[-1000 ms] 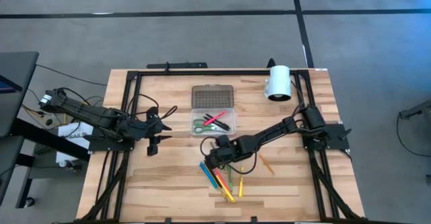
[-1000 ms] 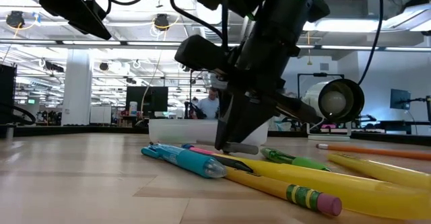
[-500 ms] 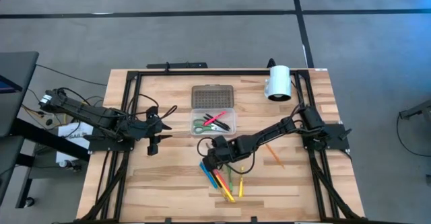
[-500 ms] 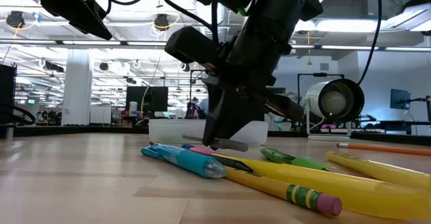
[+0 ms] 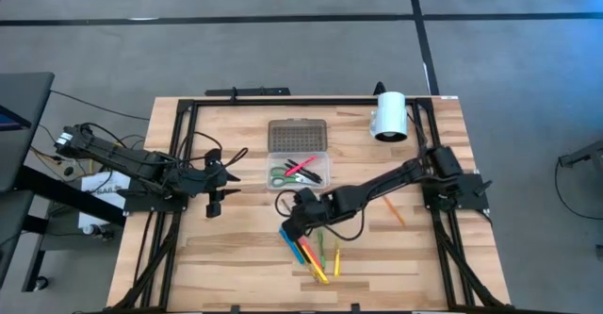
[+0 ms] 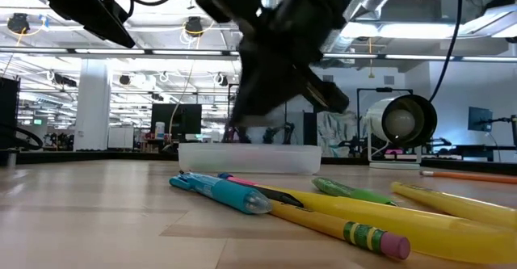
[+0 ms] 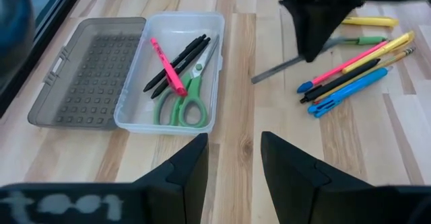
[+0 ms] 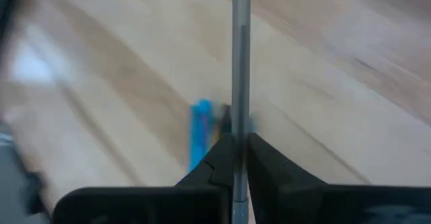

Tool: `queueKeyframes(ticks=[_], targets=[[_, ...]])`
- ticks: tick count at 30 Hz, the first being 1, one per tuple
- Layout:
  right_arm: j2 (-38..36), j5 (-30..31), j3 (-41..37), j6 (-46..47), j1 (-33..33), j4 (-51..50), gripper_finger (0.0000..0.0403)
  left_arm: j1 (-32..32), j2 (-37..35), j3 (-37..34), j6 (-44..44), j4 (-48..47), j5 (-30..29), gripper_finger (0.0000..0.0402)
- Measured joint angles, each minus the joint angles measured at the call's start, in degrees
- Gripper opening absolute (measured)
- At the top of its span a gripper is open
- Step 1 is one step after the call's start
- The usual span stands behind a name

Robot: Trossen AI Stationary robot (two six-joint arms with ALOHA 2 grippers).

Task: Pick & place school supplies into a supply box
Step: Put the gray pen into the supply box

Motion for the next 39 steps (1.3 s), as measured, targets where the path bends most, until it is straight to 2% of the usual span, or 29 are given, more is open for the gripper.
queueKeyframes(ticks=[10, 19, 29, 33, 39], targets=[[-7.22, 5.7, -0.13, -9.98, -5.42, -8.98, 0.0011, 0.0, 0.02, 0.02, -0.11, 0.54, -0.49, 0.0127], [-6.46, 3.57, -0.17, -29.52, -14.68, -10.11, 0.0012, 0.0, 0.02, 0.02, -3.21, 1.7, -1.6, 0.0127], [-6.3, 2.55, -0.13, -49.99, -19.26, -9.78, 0.0015, 0.0, 0.02, 0.02, -6.65, 1.77, -4.25, 0.0127], [-4.67, 0.5, -0.26, -54.04, -19.86, -9.95, 0.0023, 0.0, 0.02, 0.02, -7.64, 1.8, -5.42, 0.0127], [-3.75, -0.59, -0.26, -54.36, -20.46, -9.65, 0.0036, 0.0, 0.02, 0.02, -9.25, 2.01, -6.32, 0.0127]])
